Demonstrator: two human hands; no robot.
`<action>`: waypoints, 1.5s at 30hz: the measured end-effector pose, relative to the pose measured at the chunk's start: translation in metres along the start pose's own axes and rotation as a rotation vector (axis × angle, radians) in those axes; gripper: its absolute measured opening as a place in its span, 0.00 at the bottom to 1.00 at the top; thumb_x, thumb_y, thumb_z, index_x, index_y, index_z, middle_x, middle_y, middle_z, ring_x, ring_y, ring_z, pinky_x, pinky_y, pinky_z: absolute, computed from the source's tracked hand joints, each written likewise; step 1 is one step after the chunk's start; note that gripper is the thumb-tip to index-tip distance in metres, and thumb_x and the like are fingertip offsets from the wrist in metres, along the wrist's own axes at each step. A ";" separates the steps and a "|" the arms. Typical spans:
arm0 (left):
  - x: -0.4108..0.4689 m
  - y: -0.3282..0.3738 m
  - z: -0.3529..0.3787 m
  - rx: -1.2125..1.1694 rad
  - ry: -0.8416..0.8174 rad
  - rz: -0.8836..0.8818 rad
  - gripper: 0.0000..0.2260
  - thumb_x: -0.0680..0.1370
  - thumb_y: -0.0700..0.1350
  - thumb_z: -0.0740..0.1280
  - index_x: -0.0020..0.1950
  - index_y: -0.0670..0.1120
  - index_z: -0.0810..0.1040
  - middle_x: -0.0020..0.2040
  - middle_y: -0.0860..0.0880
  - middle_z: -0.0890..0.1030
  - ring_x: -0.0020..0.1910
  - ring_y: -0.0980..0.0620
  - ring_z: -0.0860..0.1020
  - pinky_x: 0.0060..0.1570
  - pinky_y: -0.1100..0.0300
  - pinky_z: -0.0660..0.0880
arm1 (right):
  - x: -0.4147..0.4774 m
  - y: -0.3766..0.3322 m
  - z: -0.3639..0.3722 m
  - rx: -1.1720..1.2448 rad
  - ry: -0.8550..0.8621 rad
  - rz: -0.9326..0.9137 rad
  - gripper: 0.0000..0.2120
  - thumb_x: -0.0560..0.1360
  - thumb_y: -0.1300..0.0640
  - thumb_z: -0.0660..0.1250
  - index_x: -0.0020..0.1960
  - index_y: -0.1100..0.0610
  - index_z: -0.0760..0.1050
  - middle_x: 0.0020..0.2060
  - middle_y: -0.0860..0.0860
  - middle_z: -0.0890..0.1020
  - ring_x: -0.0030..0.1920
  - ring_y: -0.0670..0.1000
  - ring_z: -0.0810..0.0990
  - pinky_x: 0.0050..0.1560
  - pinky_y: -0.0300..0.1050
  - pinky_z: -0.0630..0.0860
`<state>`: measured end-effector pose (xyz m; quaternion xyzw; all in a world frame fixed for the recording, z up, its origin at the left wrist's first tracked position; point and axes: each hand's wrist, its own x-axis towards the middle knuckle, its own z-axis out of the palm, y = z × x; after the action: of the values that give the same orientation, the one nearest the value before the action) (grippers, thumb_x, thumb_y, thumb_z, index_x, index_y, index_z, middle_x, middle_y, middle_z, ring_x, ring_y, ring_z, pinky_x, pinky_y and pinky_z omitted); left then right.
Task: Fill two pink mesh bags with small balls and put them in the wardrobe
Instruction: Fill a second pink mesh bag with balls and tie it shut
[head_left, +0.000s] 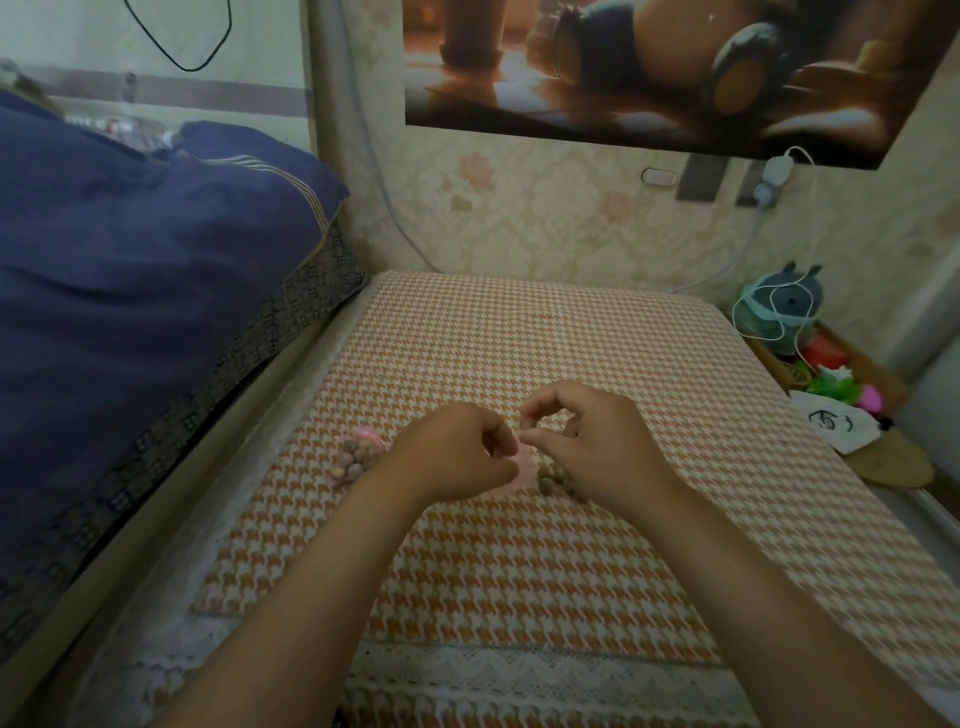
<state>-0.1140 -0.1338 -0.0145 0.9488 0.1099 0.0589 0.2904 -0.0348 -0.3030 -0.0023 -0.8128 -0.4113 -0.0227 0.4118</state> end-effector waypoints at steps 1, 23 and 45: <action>0.000 0.001 0.000 -0.004 -0.013 0.005 0.07 0.69 0.56 0.71 0.44 0.57 0.81 0.42 0.59 0.82 0.40 0.61 0.79 0.46 0.54 0.80 | 0.000 0.000 0.002 -0.016 -0.018 -0.010 0.08 0.73 0.55 0.75 0.51 0.47 0.82 0.47 0.40 0.83 0.34 0.33 0.77 0.40 0.31 0.69; 0.005 0.001 -0.002 -0.069 -0.119 0.013 0.08 0.75 0.44 0.67 0.50 0.54 0.84 0.45 0.56 0.83 0.43 0.58 0.81 0.47 0.58 0.80 | 0.003 0.009 -0.002 -0.510 -0.349 -0.045 0.05 0.77 0.44 0.67 0.49 0.42 0.81 0.49 0.40 0.78 0.49 0.43 0.76 0.47 0.43 0.74; 0.007 0.012 0.007 -0.016 0.003 -0.069 0.05 0.72 0.51 0.70 0.43 0.57 0.85 0.40 0.56 0.84 0.41 0.57 0.81 0.47 0.52 0.81 | 0.004 0.015 -0.008 -0.319 -0.341 0.005 0.06 0.76 0.50 0.66 0.49 0.41 0.80 0.51 0.39 0.76 0.40 0.36 0.72 0.45 0.41 0.70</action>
<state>-0.1044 -0.1455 -0.0132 0.9419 0.1427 0.0512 0.2997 -0.0194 -0.3107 -0.0045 -0.8608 -0.4641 0.0511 0.2026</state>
